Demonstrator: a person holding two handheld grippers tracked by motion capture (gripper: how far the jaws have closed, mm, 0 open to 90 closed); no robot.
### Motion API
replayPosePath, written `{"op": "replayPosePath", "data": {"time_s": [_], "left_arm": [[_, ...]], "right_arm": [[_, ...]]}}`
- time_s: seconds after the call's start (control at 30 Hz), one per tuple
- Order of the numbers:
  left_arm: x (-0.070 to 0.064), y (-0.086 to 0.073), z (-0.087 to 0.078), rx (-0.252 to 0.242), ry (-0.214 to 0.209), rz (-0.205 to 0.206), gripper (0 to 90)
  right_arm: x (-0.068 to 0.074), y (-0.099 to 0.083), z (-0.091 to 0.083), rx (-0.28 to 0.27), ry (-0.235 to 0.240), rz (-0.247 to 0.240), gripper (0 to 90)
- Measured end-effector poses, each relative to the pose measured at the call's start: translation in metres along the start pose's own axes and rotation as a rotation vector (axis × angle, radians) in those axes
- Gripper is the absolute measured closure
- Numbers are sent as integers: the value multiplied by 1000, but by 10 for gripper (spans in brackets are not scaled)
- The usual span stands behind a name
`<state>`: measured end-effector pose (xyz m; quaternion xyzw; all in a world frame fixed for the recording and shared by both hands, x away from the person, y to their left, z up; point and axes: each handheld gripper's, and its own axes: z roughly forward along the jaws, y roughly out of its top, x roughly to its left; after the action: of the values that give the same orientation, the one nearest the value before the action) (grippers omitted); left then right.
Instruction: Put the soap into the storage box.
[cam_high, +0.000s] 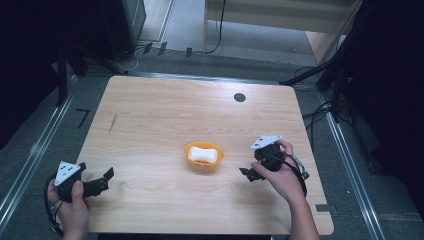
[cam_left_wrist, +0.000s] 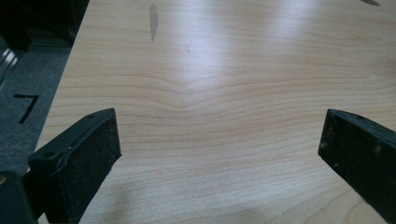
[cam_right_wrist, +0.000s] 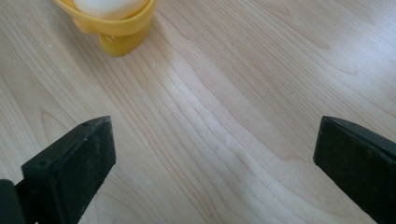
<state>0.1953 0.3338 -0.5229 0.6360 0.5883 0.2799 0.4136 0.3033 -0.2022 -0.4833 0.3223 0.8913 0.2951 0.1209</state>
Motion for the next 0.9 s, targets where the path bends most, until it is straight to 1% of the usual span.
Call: {"op": "replayPosePath", "data": {"time_s": [0.3,0.57,0.9], "left_arm": [[0,0,0,0,0,0,0],[0,0,0,0,1,2,0],[-1,0,0,-1,6,5,0]], "right_arm": [[-4,-21,-5,5,-32,23,0],[-7,-39,-11,1,-54,55,0],[-9,-62,-16,-3,-70,85,0]]}}
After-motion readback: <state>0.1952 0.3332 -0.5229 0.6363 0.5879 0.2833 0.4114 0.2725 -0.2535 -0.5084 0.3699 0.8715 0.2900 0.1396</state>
